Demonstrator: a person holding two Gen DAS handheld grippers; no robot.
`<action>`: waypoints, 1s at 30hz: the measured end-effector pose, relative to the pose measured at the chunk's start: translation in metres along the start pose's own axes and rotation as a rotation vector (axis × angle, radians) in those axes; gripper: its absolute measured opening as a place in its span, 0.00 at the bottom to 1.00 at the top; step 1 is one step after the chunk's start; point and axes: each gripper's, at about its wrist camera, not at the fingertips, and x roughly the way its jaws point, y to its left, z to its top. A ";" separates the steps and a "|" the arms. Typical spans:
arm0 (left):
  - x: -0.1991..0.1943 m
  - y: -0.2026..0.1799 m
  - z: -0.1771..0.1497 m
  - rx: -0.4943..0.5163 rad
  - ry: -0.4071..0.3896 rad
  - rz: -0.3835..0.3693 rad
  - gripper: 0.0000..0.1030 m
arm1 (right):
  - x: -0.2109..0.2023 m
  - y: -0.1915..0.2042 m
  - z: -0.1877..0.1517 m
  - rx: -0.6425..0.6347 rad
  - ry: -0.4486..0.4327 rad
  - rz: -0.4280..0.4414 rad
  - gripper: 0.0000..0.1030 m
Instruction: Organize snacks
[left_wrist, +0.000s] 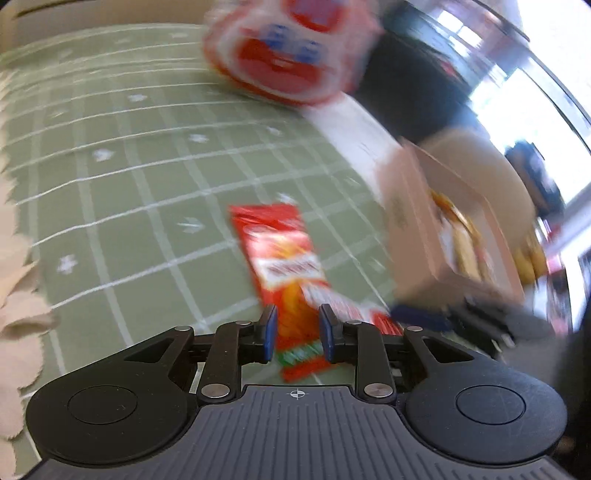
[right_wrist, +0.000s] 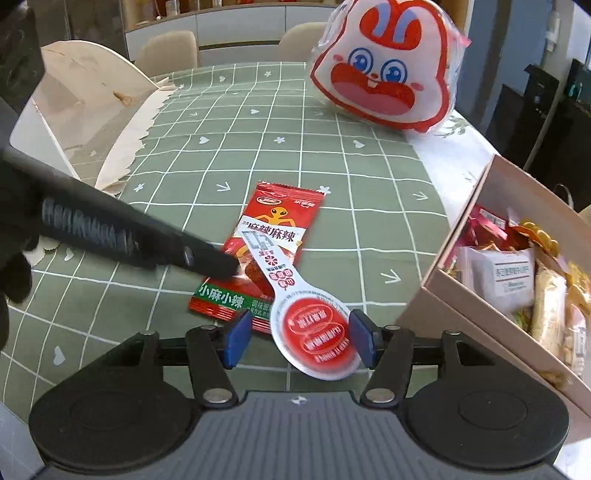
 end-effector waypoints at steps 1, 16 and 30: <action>0.002 0.006 0.003 -0.042 -0.013 0.016 0.27 | -0.001 -0.002 0.000 0.013 -0.009 -0.008 0.38; 0.069 -0.065 0.020 0.290 -0.027 0.099 0.38 | -0.064 -0.012 -0.070 0.115 0.051 -0.090 0.46; 0.025 -0.077 -0.056 0.641 0.039 0.122 0.42 | -0.078 0.013 -0.096 0.065 0.018 -0.198 0.53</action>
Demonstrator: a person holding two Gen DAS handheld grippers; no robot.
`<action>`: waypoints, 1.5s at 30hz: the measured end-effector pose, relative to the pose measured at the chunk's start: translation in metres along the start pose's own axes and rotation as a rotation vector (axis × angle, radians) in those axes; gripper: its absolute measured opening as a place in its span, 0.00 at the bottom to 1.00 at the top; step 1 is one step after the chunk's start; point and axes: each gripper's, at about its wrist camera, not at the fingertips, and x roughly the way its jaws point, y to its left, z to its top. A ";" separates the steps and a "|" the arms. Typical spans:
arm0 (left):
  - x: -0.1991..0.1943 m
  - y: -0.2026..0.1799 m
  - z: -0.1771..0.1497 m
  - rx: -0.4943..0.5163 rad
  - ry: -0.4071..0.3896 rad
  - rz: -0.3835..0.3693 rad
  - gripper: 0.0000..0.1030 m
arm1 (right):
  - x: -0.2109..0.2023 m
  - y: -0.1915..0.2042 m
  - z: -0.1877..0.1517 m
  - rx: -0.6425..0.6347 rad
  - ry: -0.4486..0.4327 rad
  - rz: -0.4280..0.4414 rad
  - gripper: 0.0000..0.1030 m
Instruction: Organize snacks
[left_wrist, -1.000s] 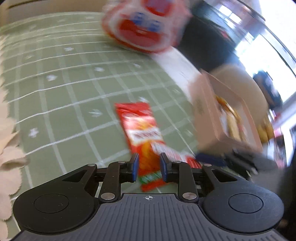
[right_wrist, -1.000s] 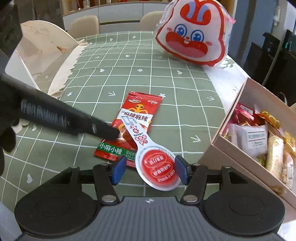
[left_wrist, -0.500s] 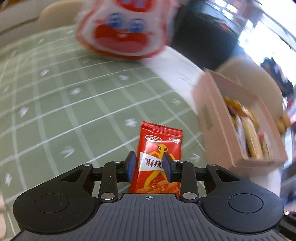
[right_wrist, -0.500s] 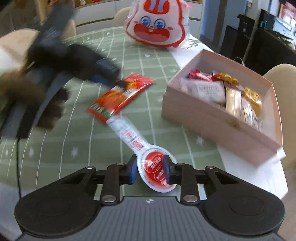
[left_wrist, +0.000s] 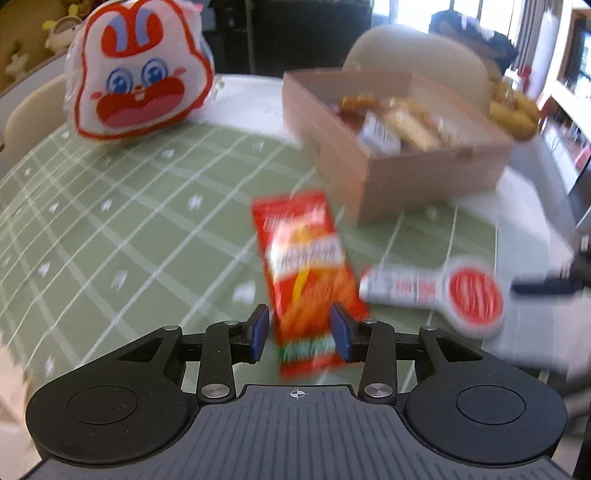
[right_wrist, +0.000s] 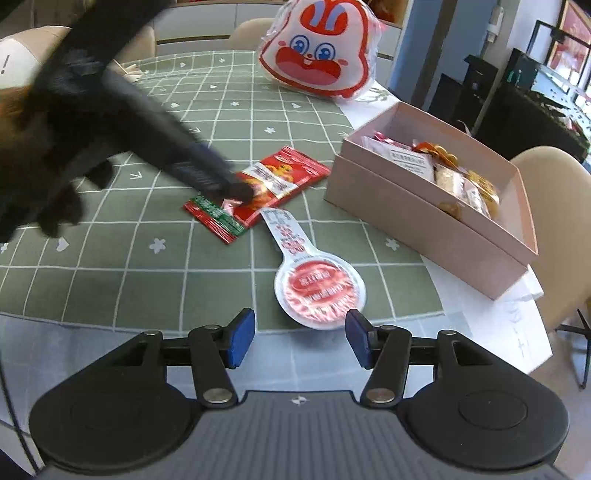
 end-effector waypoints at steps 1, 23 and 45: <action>-0.004 -0.001 -0.007 0.001 -0.001 0.013 0.42 | -0.002 -0.001 -0.003 0.006 0.001 -0.006 0.53; 0.034 -0.019 0.050 -0.019 -0.015 0.003 0.43 | -0.004 -0.018 -0.031 0.167 -0.018 -0.059 0.81; 0.039 -0.005 0.042 -0.076 0.019 -0.082 0.85 | 0.009 -0.023 -0.033 0.242 -0.034 -0.013 1.00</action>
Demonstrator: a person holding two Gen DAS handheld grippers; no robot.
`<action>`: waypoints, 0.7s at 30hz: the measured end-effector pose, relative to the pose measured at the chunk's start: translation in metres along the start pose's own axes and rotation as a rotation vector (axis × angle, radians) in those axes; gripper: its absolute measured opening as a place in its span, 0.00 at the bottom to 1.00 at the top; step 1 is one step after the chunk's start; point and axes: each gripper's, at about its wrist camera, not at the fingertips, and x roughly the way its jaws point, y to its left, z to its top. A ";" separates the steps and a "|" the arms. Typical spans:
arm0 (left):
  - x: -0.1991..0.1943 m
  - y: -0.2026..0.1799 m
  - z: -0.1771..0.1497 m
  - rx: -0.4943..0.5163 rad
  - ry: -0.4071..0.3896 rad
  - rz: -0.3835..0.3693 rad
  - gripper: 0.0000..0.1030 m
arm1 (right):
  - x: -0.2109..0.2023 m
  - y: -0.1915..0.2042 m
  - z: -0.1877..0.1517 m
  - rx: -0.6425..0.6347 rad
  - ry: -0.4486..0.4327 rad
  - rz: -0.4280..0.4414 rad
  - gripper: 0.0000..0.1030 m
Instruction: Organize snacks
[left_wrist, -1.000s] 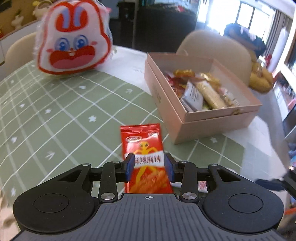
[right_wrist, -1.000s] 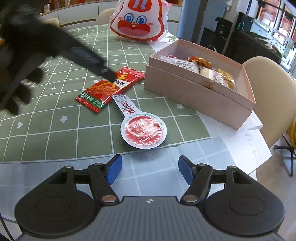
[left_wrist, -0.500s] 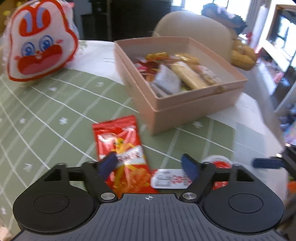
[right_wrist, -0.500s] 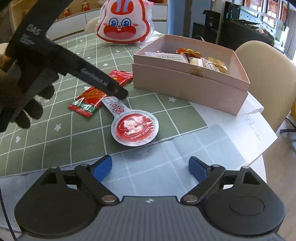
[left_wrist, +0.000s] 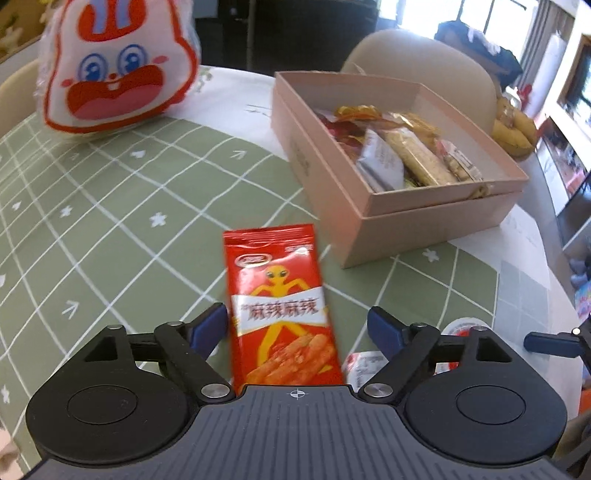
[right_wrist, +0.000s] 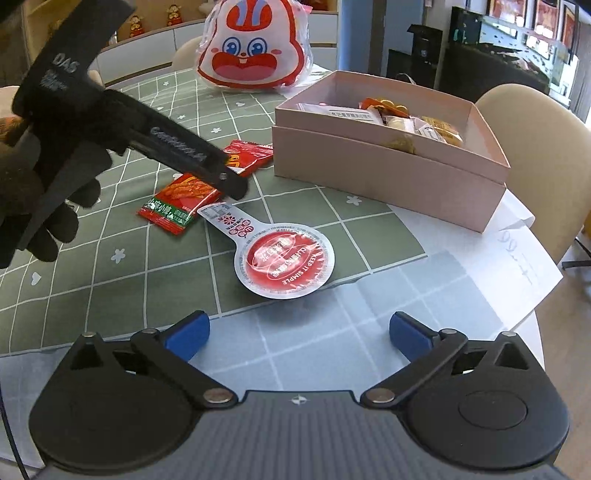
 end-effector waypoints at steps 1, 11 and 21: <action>0.000 -0.002 0.001 0.009 0.007 0.003 0.85 | 0.000 0.000 0.000 0.004 0.006 -0.002 1.00; -0.043 0.012 -0.045 -0.144 0.024 0.034 0.53 | -0.008 -0.004 0.023 -0.099 0.033 0.081 0.75; -0.078 0.020 -0.087 -0.282 0.016 0.026 0.54 | -0.011 0.028 0.033 -0.170 0.106 0.299 0.63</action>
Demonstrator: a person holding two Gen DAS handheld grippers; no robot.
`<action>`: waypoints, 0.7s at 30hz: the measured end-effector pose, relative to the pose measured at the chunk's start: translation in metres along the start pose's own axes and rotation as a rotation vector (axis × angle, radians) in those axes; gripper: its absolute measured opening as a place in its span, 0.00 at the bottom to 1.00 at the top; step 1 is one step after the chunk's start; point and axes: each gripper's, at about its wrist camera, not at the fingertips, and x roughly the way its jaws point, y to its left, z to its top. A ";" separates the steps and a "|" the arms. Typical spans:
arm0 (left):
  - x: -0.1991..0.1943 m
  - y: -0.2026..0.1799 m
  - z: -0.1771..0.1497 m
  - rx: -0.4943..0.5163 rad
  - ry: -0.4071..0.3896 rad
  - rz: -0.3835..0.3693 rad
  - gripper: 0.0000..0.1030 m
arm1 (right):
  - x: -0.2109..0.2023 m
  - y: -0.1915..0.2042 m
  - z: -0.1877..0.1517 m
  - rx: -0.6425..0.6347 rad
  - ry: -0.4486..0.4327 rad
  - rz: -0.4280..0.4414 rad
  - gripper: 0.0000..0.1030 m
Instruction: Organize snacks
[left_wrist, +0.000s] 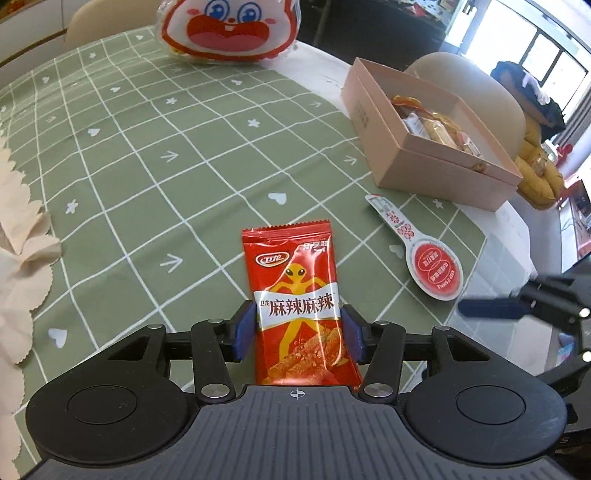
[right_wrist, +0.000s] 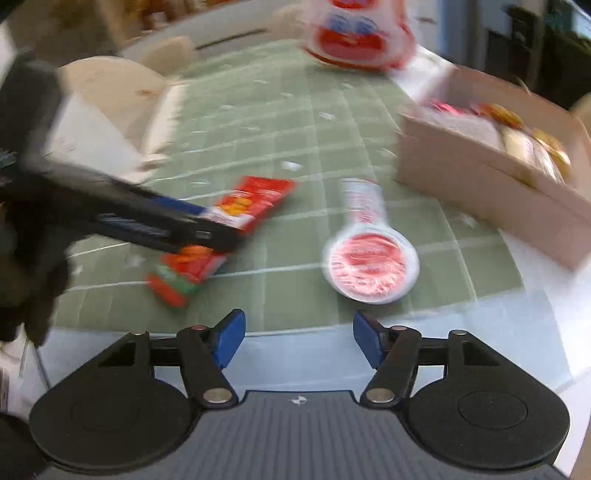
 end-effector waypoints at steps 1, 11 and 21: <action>0.000 0.000 0.000 -0.001 -0.002 0.002 0.54 | -0.001 0.005 0.002 -0.027 -0.011 -0.032 0.63; 0.001 -0.005 -0.001 0.029 -0.005 0.028 0.55 | 0.028 -0.019 0.039 0.018 -0.018 -0.219 0.65; -0.003 -0.007 -0.009 0.043 -0.024 0.026 0.55 | 0.001 -0.009 0.042 0.005 -0.020 -0.185 0.10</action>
